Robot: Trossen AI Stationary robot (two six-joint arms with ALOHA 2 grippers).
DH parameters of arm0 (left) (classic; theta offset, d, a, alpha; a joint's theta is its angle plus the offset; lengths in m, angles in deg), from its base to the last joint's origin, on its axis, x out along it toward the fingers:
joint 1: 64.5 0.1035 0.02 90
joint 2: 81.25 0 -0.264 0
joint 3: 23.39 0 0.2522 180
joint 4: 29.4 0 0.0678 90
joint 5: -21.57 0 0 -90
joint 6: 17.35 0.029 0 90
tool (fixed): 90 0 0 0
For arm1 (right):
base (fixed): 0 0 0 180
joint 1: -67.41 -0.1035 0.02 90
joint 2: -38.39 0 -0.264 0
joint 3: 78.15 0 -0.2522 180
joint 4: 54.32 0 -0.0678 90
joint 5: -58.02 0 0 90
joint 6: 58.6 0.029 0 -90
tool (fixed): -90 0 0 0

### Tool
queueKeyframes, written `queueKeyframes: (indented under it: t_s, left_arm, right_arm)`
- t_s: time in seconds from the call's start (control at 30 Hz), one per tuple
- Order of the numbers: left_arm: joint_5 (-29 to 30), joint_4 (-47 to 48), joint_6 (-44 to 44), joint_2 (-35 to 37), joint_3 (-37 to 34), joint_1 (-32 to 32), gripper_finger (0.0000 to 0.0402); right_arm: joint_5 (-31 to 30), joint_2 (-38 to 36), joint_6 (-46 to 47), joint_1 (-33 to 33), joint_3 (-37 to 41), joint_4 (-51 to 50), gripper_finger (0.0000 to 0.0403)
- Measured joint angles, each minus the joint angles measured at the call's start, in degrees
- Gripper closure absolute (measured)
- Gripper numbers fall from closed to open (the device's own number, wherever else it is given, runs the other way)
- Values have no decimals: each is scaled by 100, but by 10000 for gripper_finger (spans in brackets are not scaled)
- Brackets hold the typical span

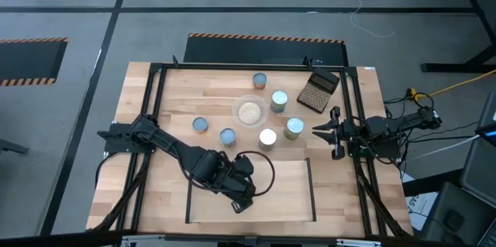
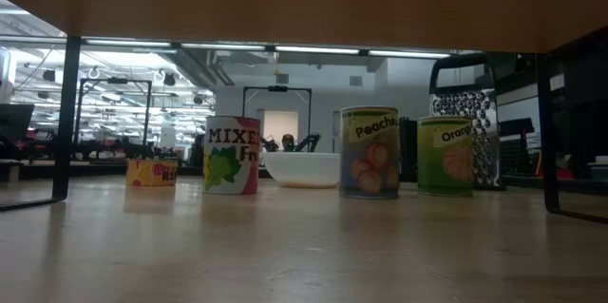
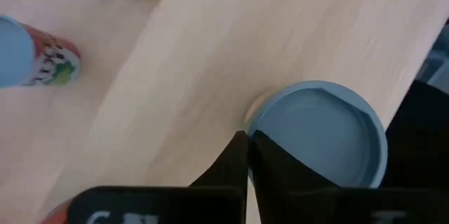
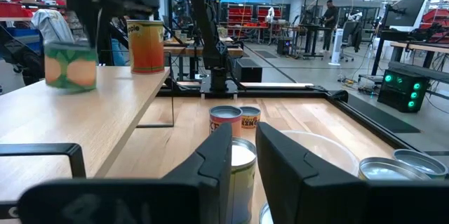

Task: Pick and place cans onto a shelf
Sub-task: Put the small canned peaches on the shelf

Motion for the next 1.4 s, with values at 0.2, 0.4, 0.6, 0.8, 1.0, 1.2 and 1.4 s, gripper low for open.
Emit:
queueKeyframes:
  t_s: [0.2, 0.4, 0.6, 0.8, 1.0, 1.2, 1.4]
  left_arm:
    - [284, 142, -114, 15, 255, -7, 401]
    - [246, 396, -312, 16, 268, -79, 401]
    - [427, 623, -483, 16, 269, -172, 401]
    - [419, 666, -553, -64, 250, -258, 401]
    - [410, 682, -564, -135, 250, -267, 401]
    - [300, 678, -545, -178, 250, -271, 401]
    - [265, 678, -542, -175, 252, -276, 400]
  right_arm:
    - [0, 0, 0, 0, 0, 1, 331]
    - [0, 0, 0, 0, 0, 0, 331]
    - [0, 0, 0, -2, 0, -1, 331]
    - [0, 0, 0, -1, 0, 1, 331]
    - [0, 0, 0, 0, 0, 1, 331]
    - [0, 0, 0, -1, 0, 0, 331]
    - [0, 0, 0, -2, 0, 1, 331]
